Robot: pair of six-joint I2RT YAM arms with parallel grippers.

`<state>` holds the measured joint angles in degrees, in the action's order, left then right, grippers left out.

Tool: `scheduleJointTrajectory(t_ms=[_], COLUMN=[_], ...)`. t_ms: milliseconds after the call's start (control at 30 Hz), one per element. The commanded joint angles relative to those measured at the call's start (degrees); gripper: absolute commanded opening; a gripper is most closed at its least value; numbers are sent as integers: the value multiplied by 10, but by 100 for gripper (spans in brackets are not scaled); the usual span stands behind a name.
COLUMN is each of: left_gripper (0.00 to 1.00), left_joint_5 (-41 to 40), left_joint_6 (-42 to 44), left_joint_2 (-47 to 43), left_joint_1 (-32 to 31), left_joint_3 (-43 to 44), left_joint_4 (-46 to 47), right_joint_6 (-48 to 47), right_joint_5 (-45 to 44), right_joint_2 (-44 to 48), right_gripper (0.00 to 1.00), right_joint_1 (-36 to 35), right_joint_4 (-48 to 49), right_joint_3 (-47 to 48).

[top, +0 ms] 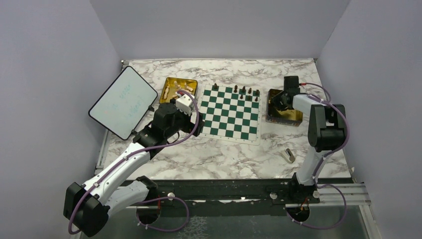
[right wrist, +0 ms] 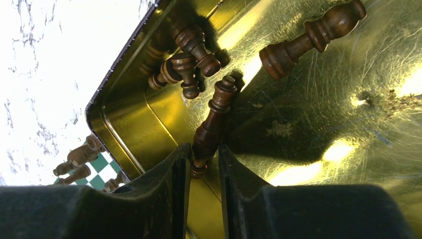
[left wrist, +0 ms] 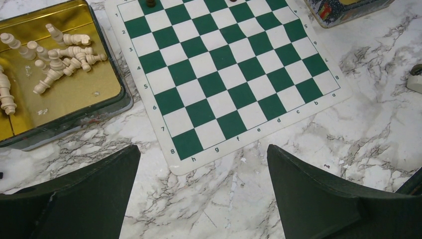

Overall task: Set up the chess pieces on the board
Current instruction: Pick up the chess piece from the storage box.

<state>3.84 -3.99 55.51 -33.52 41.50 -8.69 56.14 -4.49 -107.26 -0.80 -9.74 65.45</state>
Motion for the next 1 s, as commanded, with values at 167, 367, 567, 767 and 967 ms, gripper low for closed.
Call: scheduleJointTrajectory(t_ms=[167, 367, 567, 767, 967], left_gripper=[99, 99, 99, 99, 99], left_joint_5=[7, 7, 15, 19, 20], left_joint_6=[-3, -3, -8, -11, -14], left_joint_2=[-7, -4, 1, 4, 9], left_joint_1=[-4, -4, -4, -4, -4], left_joint_3=[-6, -7, -6, -7, -7], left_joint_4=[17, 19, 21, 23, 23], right_joint_6=[16, -12, -36, -57, -70], right_joint_5=[-12, -46, -68, -58, -41], right_joint_2=[-32, -27, -31, -49, -69], right_gripper=[31, 26, 30, 33, 35], right_joint_1=[0, 0, 0, 0, 1], right_joint_4=[-12, -37, -82, -86, -88], right_joint_3=[21, 28, 44, 53, 65])
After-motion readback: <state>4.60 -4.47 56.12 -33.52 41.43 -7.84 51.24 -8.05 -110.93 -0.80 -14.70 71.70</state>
